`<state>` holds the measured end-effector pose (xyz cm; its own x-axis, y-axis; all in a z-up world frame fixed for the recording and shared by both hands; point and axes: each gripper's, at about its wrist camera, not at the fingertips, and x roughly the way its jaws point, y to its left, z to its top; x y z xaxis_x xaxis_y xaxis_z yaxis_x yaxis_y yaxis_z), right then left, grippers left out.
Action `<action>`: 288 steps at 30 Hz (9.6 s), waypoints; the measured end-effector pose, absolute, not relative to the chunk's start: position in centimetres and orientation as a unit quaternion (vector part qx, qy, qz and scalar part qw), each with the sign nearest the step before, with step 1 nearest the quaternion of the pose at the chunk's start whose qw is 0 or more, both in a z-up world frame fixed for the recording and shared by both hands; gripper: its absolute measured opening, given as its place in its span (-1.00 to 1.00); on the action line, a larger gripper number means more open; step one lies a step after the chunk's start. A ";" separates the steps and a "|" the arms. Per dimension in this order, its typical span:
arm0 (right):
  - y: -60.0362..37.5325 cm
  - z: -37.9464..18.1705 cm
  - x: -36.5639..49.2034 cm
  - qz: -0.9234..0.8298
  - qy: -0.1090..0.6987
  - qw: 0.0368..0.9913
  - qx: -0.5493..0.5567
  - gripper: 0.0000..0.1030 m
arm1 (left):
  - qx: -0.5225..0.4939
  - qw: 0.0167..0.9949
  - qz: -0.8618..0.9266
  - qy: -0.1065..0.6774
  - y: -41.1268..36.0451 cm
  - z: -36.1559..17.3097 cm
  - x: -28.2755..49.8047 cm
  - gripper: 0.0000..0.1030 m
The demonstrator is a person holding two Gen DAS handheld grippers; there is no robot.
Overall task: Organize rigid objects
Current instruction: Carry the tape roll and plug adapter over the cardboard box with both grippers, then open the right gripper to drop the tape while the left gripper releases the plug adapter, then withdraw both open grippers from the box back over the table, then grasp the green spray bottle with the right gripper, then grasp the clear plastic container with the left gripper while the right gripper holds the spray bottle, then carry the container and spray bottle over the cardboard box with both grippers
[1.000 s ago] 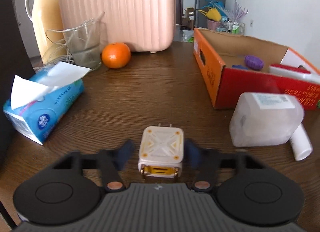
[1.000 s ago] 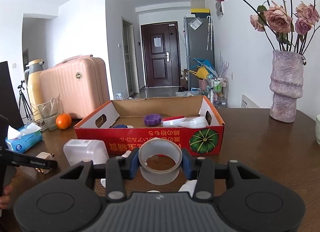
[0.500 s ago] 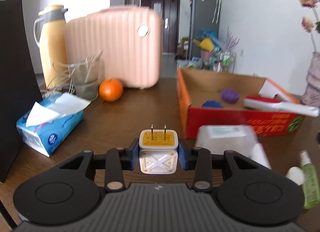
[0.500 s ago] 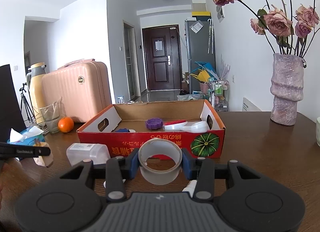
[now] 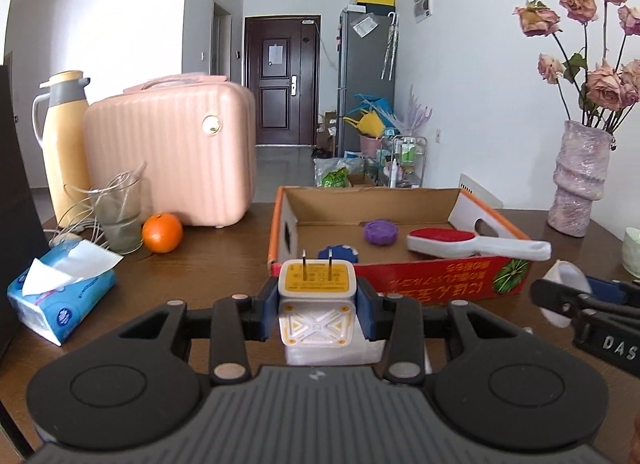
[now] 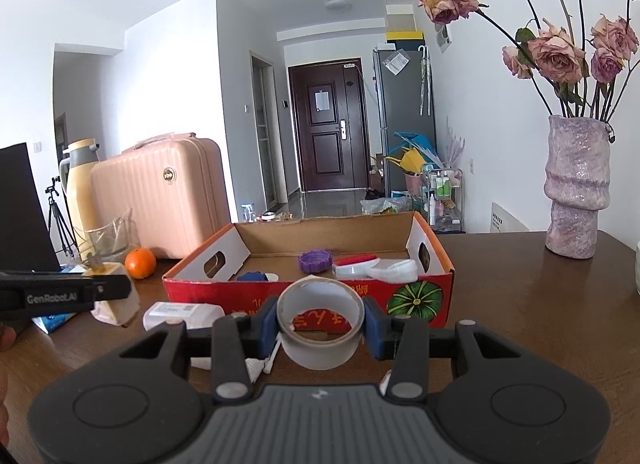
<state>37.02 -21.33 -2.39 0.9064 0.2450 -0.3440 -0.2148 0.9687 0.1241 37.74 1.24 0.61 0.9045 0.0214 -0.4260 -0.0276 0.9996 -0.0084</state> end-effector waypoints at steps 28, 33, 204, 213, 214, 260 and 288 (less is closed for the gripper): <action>-19.8 -1.4 44.9 0.108 0.178 0.977 0.047 -0.18 | -0.030 0.980 0.016 0.198 -1.2 1.7 45.2 -0.24; -19.4 -1.5 47.0 0.106 0.183 0.976 0.045 -0.18 | -0.032 0.979 0.018 0.200 -0.9 1.5 47.1 -0.24; -23.4 -6.1 36.6 0.041 0.295 0.954 0.043 -0.41 | -0.026 0.956 -0.001 0.291 0.7 -3.9 34.3 1.00; -24.5 -5.1 35.9 0.035 0.271 0.960 0.061 -0.41 | -0.025 0.955 0.005 0.297 0.7 -4.2 34.8 1.00; -24.5 -5.0 35.9 0.035 0.270 0.960 0.062 -0.41 | -0.026 0.954 0.006 0.299 0.7 -4.3 34.9 1.00; -25.2 -5.6 36.7 0.026 0.278 0.957 0.078 -0.41 | -0.019 0.944 0.058 0.326 0.3 -6.9 47.0 0.70; -25.5 -4.9 35.8 0.039 0.259 0.962 0.084 -0.41 | -0.022 0.964 0.031 0.264 -0.4 -3.9 40.0 0.60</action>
<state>35.80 -25.47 -4.85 0.8632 0.1192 -0.4905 -0.0319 0.9827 0.1826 40.03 -0.40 -3.93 0.8587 0.0480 -0.5102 -0.0709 0.9972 -0.0255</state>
